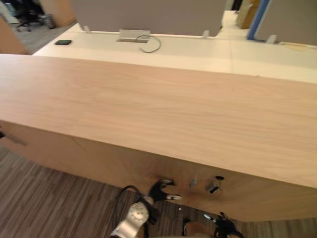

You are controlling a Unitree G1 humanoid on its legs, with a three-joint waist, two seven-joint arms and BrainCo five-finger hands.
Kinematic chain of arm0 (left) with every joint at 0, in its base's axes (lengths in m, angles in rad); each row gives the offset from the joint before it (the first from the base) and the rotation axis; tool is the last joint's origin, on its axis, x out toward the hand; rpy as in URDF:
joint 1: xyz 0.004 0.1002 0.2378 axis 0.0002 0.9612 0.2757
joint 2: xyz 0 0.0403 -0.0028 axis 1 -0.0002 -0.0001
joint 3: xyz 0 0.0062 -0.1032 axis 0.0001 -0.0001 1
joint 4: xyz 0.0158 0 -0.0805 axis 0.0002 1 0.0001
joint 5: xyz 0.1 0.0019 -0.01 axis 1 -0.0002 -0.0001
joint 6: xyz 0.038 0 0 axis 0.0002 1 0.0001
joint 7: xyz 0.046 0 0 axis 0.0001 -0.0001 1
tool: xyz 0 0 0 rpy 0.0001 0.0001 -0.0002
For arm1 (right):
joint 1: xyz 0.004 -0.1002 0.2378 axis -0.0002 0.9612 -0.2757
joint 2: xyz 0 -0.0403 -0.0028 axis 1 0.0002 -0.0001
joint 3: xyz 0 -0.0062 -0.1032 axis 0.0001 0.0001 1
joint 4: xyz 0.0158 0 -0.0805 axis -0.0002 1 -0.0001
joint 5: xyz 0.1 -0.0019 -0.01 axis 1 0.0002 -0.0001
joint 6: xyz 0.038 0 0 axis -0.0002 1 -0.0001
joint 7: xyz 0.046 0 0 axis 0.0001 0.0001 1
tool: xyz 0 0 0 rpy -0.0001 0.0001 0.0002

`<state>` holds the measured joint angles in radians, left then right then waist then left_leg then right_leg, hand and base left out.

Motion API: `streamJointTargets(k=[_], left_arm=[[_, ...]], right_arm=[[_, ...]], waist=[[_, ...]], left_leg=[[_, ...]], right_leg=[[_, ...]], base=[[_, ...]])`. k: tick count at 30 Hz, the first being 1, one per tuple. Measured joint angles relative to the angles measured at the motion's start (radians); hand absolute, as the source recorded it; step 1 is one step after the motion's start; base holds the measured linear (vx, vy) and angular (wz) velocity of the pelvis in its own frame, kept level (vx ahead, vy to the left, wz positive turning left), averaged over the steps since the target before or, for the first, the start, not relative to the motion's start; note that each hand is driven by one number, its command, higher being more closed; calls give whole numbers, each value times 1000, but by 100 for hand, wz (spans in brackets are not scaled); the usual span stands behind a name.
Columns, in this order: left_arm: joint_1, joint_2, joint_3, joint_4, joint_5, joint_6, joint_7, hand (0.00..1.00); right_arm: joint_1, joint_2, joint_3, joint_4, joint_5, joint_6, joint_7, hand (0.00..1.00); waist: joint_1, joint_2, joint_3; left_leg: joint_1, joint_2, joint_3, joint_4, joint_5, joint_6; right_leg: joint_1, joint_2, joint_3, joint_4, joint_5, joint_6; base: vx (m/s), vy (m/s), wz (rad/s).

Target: Walk over to the cabinet, pick up the folder, carry it to the office cabinet, place the folder inside the office cabinet, then close the office cabinet door

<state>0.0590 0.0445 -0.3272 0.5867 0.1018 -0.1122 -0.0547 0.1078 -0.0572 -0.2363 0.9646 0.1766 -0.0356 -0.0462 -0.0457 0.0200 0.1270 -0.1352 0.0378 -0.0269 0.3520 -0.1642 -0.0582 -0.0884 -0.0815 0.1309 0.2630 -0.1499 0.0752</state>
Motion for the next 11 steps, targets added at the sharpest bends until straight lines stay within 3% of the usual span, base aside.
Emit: streamJointTargets(k=[2, 5, 11], left_arm=[[1, 2, 128, 102, -43, 7, 26, 0], [2, 12, 277, 301, -68, 15, 83, 0], [33, 28, 365, 439, -82, 36, 91, 0]], right_arm=[[7, 28, 3, 2, 0, -2, -1, 0], [9, 42, 2, 23, -1, -7, 1, 0], [2, 35, -19, 98, -1, -8, 8, 0]], waist=[[7, -23, -33], [9, -23, -71], [9, -22, -105]], left_leg=[[18, -12, 22, -64, 20, 10], [73, -21, 37, -175, 54, 13], [146, -10, 30, -240, 57, 10]], right_leg=[[3, -18, 11, -46, 13, 8], [44, -31, 11, -148, 52, 21], [111, -19, -11, -222, 64, 18]], base=[[144, 101, -15], [197, 32, -14], [147, -13, -5]])
